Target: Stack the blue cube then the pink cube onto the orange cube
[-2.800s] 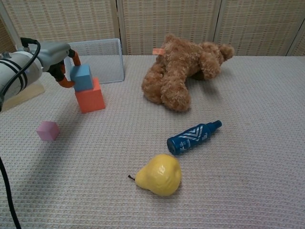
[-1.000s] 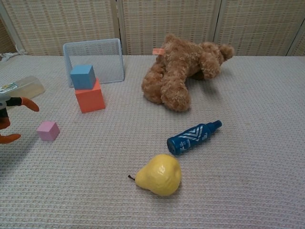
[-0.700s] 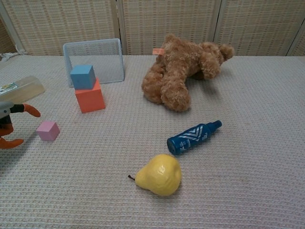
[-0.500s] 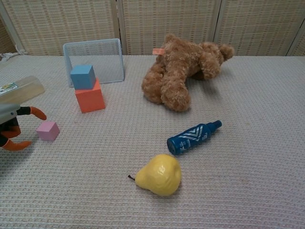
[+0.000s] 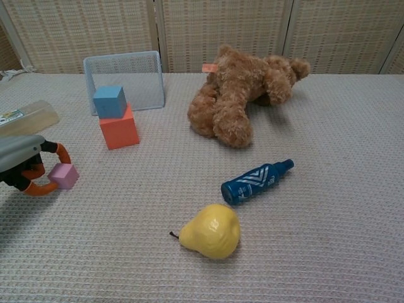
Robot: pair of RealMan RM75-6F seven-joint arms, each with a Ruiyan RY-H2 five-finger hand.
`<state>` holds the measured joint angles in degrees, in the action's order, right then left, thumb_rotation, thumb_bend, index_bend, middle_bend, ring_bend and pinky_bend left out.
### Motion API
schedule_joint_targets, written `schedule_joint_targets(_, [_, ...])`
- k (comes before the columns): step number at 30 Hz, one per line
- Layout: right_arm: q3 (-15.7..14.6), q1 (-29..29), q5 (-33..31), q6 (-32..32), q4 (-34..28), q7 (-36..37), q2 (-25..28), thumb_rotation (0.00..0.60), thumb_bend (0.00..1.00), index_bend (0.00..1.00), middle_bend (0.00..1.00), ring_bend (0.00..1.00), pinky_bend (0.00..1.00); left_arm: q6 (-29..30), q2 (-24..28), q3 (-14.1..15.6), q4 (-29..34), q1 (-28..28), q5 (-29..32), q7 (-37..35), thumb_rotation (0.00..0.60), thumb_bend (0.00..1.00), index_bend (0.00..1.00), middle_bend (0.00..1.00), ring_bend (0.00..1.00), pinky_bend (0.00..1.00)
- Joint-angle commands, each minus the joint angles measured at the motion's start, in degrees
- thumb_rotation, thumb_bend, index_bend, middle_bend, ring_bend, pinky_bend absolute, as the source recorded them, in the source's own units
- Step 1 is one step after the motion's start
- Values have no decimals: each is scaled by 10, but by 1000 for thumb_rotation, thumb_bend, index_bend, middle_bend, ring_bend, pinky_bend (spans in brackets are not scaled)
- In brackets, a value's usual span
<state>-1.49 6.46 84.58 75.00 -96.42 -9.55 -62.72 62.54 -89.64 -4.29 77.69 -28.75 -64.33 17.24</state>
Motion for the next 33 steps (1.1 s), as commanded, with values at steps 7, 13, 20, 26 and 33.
schedule_joint_targets(7, [-1, 0, 1, 0, -3, 0, 3, 600, 90, 0, 0, 0, 0, 22, 4, -15, 13, 4, -10, 6, 600, 341, 467, 1000, 1000, 1000])
schedule_joint_targets(13, [-1, 0, 1, 0, -3, 0, 3, 600, 90, 0, 0, 0, 0, 34, 46, -32, 77, 12, -9, -7, 600, 342, 472, 1000, 1000, 1000])
schedule_joint_targets(20, [1, -2, 17, 16, 2, 5, -5, 600, 90, 0, 0, 0, 0, 48, 117, -100, 198, 0, 22, -17, 600, 344, 481, 1000, 1000, 1000])
schedule_joint_targets(26, [1, -2, 20, 18, 8, 6, -11, 600, 90, 0, 0, 0, 0, 2, 152, -147, 261, -53, 130, 45, 600, 345, 467, 1000, 1000, 1000])
schedule_joint_targets(33, [11, -5, 43, 54, 23, 37, -21, 600, 90, 0, 0, 0, 0, -1, 124, -175, 254, -118, 233, 104, 600, 345, 464, 1000, 1000, 1000])
